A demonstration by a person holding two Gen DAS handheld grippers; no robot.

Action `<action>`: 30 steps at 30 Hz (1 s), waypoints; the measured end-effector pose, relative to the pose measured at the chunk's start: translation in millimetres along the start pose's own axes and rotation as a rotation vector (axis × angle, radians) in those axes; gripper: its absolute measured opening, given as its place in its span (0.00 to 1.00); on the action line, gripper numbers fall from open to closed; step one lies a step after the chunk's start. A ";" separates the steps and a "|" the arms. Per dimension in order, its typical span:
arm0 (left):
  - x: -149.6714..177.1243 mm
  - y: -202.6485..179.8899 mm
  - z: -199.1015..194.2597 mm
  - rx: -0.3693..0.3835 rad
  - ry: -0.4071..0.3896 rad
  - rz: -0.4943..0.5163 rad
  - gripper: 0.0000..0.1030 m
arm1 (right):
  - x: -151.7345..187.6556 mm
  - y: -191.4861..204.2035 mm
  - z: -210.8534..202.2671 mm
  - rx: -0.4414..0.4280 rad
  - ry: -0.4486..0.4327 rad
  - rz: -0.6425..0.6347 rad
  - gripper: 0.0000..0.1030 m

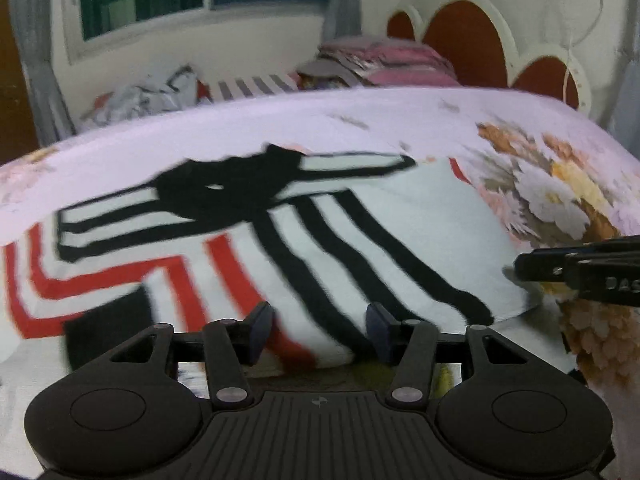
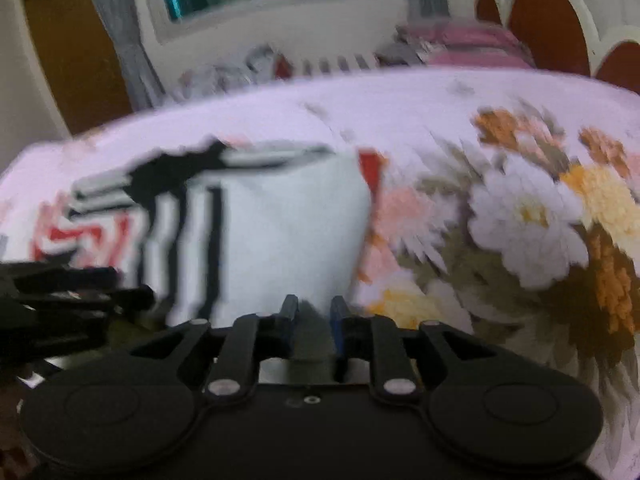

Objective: Fold small clothes

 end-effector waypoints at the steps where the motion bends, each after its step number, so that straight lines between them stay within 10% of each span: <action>1: 4.6 9.6 -2.0 -0.024 0.005 -0.015 0.51 | 2.7 5.5 -0.8 -0.006 0.004 -0.015 0.19; 14: 55.5 120.2 -14.0 -0.201 0.029 -0.247 0.51 | 4.8 2.3 16.6 0.057 0.038 0.009 0.20; 18: 55.2 138.7 7.0 -0.095 0.016 -0.372 0.50 | 6.2 1.4 21.9 0.065 0.048 0.022 0.20; 21: 45.5 143.2 14.4 -0.082 0.006 -0.347 0.03 | 8.0 1.0 25.3 0.072 0.054 0.042 0.20; 26: 16.1 154.5 -1.7 -0.188 -0.131 -0.227 0.03 | 5.7 9.6 19.0 0.067 0.028 0.027 0.22; 30: 32.9 150.1 26.3 -0.128 0.039 -0.165 0.09 | 5.0 3.1 28.4 0.085 0.043 0.032 0.21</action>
Point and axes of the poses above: each gripper's, at about its wrist camera, not at the fingertips, and z roughly the way its jaws point, y to its left, x to its underside, the point moved 9 cm from there along z, roughly the way its jaws point, and after that the axes turned 9 degrees about z, right-handed, at the moved point
